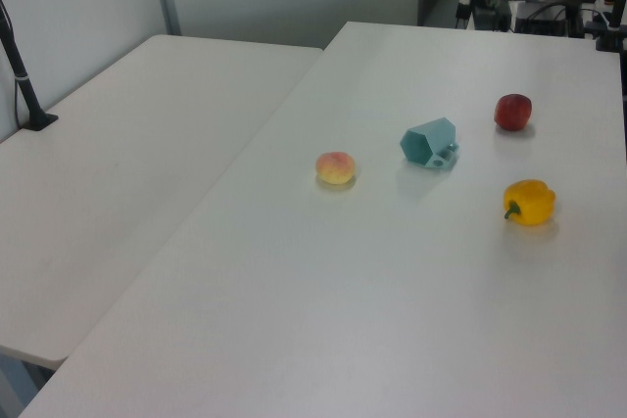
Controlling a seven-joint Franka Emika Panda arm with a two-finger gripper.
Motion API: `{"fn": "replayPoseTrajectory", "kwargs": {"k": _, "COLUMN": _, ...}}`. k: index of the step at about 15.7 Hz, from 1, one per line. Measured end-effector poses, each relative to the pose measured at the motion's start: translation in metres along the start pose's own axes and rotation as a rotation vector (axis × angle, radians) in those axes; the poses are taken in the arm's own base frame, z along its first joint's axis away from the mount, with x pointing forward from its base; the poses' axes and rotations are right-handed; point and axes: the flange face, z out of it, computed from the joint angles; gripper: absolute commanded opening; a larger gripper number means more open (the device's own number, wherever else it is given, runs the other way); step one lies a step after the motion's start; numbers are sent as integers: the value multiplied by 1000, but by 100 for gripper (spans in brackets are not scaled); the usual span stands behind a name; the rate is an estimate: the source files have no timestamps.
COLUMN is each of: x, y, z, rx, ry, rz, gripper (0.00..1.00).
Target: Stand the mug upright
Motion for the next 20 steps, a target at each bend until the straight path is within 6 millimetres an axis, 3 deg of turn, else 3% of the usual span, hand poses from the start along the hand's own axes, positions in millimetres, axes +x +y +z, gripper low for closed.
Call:
{"fn": "replayPoseTrajectory", "kwargs": {"k": 8, "x": -2, "y": -12, "z": 7, "rx": 2, "ry": -14, "rz": -22, "gripper": 100}}
{"fn": "replayPoseTrajectory", "kwargs": {"k": 20, "x": -2, "y": -12, "z": 9, "rx": 2, "ry": -16, "rz": -22, "gripper": 100}}
